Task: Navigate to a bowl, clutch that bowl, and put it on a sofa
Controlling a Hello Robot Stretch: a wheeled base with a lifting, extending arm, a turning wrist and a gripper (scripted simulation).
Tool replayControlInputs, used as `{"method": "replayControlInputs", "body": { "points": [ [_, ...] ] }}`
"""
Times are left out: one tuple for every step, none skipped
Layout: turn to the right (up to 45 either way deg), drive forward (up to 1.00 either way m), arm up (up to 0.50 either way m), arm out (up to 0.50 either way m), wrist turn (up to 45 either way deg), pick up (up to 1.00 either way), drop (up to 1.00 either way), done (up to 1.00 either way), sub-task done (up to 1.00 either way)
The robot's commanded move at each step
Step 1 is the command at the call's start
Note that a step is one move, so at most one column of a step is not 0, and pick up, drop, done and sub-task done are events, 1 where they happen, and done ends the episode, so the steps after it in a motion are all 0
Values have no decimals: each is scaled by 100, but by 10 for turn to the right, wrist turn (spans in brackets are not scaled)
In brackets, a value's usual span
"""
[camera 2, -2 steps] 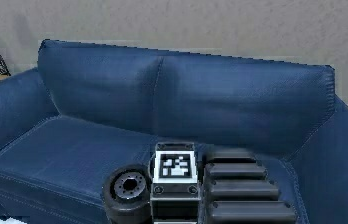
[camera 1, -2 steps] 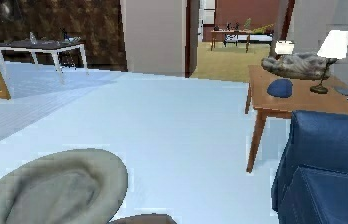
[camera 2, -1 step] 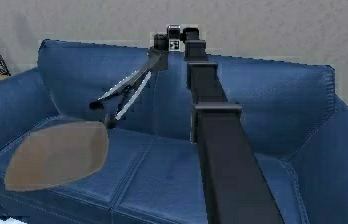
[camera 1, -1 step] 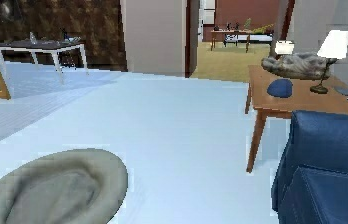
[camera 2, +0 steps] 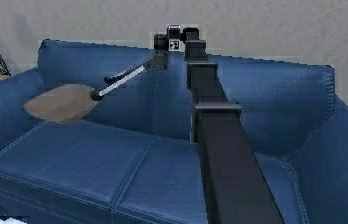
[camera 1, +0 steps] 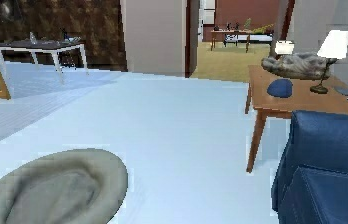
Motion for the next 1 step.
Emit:
{"method": "replayControlInputs", "body": {
  "points": [
    [0, 0, 0, 0, 450, 0, 0, 0, 0]
  ]
}}
